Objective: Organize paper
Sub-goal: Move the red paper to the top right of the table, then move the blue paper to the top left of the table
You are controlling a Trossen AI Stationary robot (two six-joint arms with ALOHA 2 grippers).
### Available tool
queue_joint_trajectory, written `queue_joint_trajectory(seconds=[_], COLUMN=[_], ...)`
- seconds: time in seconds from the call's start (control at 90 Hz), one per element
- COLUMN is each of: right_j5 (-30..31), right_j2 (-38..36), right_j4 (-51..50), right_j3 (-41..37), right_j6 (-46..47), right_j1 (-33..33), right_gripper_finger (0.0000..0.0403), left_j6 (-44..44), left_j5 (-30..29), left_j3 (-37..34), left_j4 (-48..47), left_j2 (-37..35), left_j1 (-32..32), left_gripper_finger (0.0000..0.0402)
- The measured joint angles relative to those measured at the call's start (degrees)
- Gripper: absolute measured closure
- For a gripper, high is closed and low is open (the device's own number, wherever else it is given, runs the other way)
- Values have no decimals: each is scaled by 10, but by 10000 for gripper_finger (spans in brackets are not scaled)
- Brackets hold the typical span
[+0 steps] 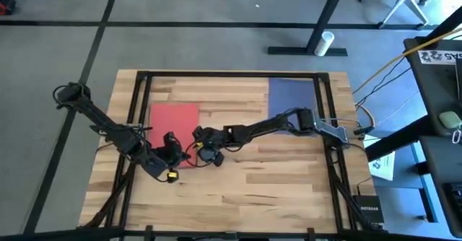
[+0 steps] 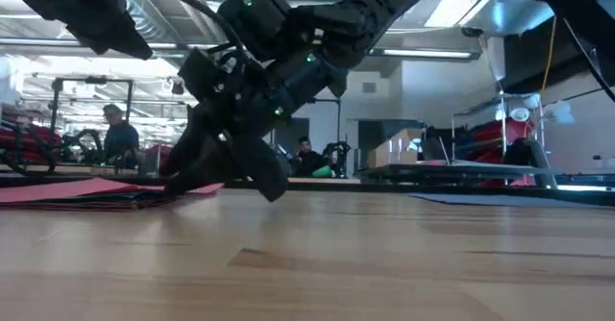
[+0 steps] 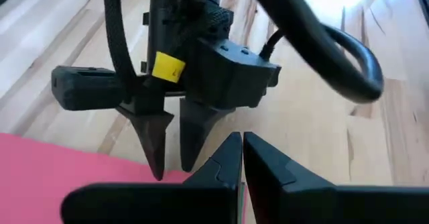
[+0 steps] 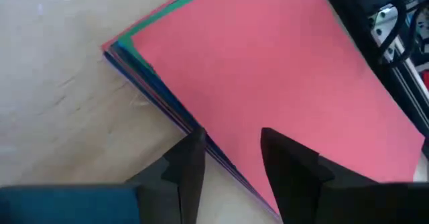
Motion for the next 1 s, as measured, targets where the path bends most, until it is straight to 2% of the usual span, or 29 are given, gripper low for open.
queue_joint_trajectory(seconds=[0.267,0.589,0.789,1.0], right_j5=[-19,-19,-17,-19], right_j2=[18,19,18,-1], right_j4=[25,18,6,-30], right_j3=[1,1,1,-2], right_j6=[2,17,21,65], right_j1=[0,0,0,1], right_gripper_finger=[302,396,396,401], left_j6=[-2,-4,-4,-10], left_j5=[0,0,0,0], left_j3=[0,0,0,0], left_j4=[1,0,0,-1], left_j2=[0,0,0,0], left_j1=[0,0,0,0], left_gripper_finger=[402,402,402,402])
